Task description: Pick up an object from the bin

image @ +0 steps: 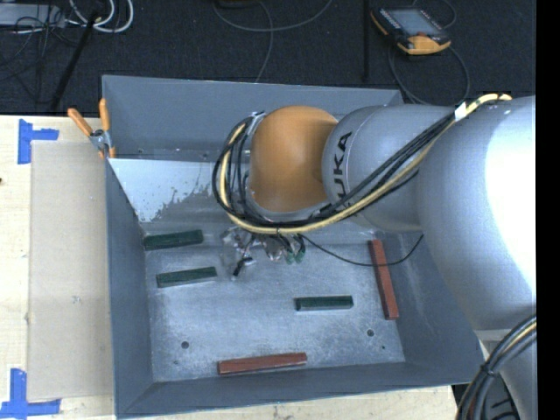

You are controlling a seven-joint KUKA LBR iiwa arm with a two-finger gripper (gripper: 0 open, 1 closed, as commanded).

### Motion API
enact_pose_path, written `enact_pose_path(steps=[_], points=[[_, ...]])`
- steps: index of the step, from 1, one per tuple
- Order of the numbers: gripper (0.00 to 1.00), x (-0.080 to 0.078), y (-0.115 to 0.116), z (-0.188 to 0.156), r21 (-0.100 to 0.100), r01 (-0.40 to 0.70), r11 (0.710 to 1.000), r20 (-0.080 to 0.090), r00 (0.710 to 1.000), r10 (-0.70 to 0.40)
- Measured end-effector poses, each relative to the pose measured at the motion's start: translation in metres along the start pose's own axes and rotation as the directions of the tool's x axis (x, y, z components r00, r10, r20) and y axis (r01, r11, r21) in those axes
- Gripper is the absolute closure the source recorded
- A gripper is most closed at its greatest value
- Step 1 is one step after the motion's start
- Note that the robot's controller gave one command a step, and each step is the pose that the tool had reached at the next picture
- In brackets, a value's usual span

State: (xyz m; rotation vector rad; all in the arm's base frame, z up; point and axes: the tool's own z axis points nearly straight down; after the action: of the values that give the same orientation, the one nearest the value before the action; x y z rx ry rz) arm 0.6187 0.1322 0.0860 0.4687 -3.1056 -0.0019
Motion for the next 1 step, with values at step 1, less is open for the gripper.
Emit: enact_pose_path(steps=[1], points=[[0.0,0.0,0.0,0.0,0.0,-0.001,1.0,0.0,1.0,0.001]])
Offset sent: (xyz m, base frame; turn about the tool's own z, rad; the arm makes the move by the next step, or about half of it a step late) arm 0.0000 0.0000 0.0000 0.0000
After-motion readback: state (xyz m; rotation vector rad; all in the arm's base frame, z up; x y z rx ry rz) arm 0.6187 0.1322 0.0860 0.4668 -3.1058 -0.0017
